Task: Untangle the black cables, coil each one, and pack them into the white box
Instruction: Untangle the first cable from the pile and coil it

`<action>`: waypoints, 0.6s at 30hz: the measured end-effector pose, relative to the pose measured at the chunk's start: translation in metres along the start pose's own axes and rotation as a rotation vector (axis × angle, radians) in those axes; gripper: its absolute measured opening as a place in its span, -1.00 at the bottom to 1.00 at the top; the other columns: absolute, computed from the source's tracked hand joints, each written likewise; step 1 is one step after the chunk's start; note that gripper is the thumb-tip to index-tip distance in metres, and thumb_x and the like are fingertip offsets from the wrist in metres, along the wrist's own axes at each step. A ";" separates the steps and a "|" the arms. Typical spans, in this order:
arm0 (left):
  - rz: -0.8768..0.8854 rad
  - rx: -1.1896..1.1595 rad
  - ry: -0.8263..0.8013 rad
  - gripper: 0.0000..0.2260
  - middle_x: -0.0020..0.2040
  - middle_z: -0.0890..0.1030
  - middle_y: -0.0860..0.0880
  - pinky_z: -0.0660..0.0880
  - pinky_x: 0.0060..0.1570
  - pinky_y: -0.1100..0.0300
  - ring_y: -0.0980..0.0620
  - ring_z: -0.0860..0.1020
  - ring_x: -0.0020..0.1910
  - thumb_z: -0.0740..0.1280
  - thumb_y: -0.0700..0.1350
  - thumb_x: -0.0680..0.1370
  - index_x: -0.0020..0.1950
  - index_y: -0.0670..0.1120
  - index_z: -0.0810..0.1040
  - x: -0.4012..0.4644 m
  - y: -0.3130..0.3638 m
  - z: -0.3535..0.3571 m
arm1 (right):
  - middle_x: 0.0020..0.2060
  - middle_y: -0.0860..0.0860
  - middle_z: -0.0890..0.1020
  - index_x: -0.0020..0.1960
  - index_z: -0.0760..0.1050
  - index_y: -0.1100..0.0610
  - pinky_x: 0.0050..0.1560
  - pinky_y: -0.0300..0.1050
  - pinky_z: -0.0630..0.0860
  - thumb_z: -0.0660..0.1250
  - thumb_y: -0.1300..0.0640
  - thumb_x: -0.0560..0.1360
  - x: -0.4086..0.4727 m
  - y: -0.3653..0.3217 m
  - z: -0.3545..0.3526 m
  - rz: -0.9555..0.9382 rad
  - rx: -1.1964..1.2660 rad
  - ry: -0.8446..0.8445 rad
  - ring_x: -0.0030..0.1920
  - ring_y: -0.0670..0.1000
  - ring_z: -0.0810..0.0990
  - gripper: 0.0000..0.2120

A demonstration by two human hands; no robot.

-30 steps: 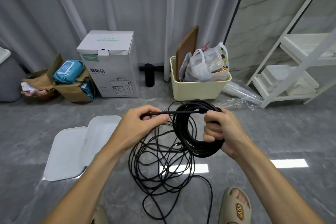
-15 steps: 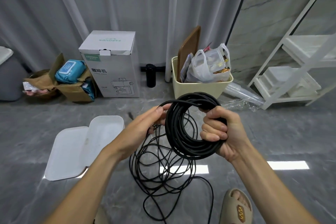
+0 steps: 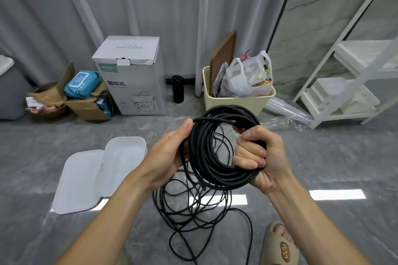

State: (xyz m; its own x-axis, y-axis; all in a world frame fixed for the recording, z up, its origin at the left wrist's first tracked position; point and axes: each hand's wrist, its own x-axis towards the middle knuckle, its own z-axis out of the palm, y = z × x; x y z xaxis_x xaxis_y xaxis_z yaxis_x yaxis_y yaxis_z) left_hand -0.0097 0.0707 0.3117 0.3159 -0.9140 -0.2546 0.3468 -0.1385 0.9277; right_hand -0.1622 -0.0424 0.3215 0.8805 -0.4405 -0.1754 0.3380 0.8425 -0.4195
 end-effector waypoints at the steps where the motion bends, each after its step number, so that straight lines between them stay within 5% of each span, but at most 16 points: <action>1: -0.008 -0.024 0.000 -0.61 -0.16 0.67 -0.05 0.59 -0.08 0.20 0.05 0.62 -0.16 0.22 0.19 0.46 -0.11 -0.01 0.75 -0.001 0.001 0.001 | -0.71 -0.08 0.25 -0.27 -0.03 0.00 -0.70 -0.29 0.29 0.51 0.37 0.11 0.000 0.001 0.001 0.008 0.012 -0.005 -0.68 -0.12 0.05 -0.30; 7: -0.050 -0.133 -0.035 -0.58 -0.22 0.67 -0.10 0.53 -0.09 0.05 0.01 0.63 -0.21 0.20 0.21 0.45 -0.15 -0.02 0.74 -0.004 0.003 0.004 | -0.73 -0.04 0.25 -0.07 -0.04 -0.07 -0.73 -0.24 0.30 0.54 0.42 0.09 0.002 0.004 0.002 0.038 0.132 -0.034 -0.69 -0.12 0.07 -0.15; 13: -0.139 -0.275 -0.069 -0.52 -0.16 0.69 -0.08 0.61 -0.26 0.15 0.01 0.67 -0.24 0.12 0.21 0.52 -0.01 -0.10 0.68 -0.004 0.007 0.011 | -0.70 -0.10 0.17 -0.49 0.12 0.02 -0.66 -0.29 0.30 0.37 0.32 0.26 0.000 0.013 0.004 -0.063 -0.050 0.052 -0.71 -0.14 0.15 -0.55; 18: -0.155 -0.402 -0.010 -0.51 -0.52 0.42 0.01 0.51 -0.38 0.21 0.01 0.39 -0.50 0.10 0.24 0.56 -0.23 -0.05 0.67 -0.003 0.009 0.020 | -0.70 -0.04 0.18 -0.61 0.19 0.08 -0.44 -0.24 0.44 0.19 0.26 0.37 0.001 0.026 0.011 -0.087 -0.236 0.106 -0.63 -0.07 0.22 -0.59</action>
State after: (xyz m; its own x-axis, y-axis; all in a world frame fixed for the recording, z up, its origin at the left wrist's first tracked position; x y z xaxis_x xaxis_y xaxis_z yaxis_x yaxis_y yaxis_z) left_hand -0.0252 0.0644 0.3260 0.2251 -0.8979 -0.3784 0.7068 -0.1168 0.6977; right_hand -0.1486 -0.0176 0.3197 0.8077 -0.5485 -0.2162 0.3130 0.7098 -0.6311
